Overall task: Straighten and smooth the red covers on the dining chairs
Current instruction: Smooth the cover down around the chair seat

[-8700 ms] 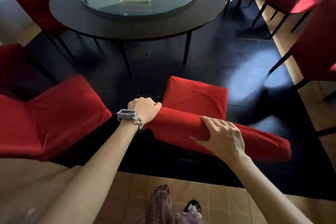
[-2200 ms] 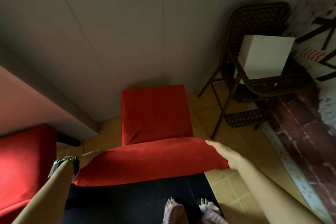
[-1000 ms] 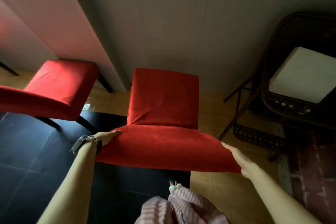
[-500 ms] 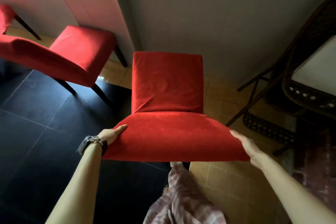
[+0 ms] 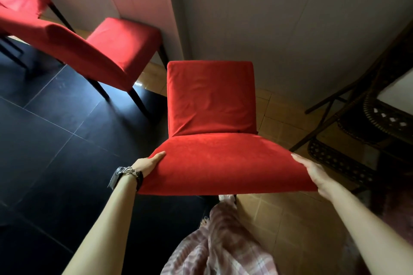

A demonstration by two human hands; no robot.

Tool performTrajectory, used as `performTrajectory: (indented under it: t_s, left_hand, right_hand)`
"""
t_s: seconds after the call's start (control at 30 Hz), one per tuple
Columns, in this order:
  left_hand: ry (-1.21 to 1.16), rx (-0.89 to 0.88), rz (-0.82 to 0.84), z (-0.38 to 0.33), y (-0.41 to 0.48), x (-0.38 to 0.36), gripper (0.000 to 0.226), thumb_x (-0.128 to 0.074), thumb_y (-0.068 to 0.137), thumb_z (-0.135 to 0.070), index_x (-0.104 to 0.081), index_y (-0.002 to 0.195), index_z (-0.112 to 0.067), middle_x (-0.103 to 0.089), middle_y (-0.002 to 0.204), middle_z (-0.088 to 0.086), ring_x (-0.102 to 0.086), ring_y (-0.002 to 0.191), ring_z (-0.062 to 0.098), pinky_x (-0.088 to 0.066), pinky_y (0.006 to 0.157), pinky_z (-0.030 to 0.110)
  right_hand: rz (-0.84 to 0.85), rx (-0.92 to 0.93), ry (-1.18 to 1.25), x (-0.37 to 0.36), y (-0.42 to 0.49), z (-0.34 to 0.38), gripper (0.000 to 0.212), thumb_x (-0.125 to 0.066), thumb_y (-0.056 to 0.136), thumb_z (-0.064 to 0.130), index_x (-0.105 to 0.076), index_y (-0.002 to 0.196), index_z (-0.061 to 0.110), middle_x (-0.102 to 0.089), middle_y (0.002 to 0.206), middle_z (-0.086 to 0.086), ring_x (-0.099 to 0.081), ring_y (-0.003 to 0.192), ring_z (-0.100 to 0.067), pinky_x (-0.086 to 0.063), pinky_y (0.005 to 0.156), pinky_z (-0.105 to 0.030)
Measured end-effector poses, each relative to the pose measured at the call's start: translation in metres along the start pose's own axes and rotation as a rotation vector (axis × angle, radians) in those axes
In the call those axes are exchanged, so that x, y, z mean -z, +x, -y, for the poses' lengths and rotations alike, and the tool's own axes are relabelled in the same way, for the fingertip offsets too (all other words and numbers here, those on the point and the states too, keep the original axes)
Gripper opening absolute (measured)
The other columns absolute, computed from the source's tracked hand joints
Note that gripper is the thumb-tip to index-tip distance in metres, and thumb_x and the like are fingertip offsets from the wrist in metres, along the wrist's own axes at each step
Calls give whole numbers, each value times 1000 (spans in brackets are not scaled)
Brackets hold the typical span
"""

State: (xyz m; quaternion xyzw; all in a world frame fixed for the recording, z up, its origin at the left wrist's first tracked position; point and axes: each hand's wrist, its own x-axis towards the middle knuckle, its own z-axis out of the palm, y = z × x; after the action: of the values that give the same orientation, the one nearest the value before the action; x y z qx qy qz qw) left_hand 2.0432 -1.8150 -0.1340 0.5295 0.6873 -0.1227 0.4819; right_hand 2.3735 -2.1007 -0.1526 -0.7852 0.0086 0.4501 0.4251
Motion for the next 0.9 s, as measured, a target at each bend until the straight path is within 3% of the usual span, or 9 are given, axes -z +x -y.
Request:
performTrajectory:
  t_s: [0.4,0.53,0.7,0.9]
  left_hand:
    - [-133,113,-49,36,-16,-36,83,-55,81,-67,-50,135,-4,-46,142,16,-45,129,33,-29,109,37]
    - [-199,172,-71,42,-20,-43,84,-57,80,-66,-49,136,-3,-46,142,18,-44,128,34,-29,111,40]
    - [-244,232,-75,58,-30,-55,82,-58,80,-65,-52,133,-2,-48,140,18,-46,127,33,-30,111,40]
    - [-307,272,-70,70,-41,-65,82,-58,80,-65,-53,132,-2,-51,137,18,-49,123,34,-33,110,40]
  right_hand:
    - [74,17,-89,21,23,30,38,-63,89,27,-63,125,14,-62,127,-8,-57,114,-24,-42,105,-39]
    - [109,34,-146,23,29,44,39,-63,90,28,-62,126,14,-61,128,-6,-56,107,-19,-43,98,-32]
    - [138,30,-228,18,34,62,41,-63,89,32,-62,127,16,-59,129,-10,-56,115,-28,-43,103,-39]
    - [120,13,-300,8,44,83,40,-65,87,35,-65,123,17,-61,125,-14,-58,109,-32,-48,93,-38]
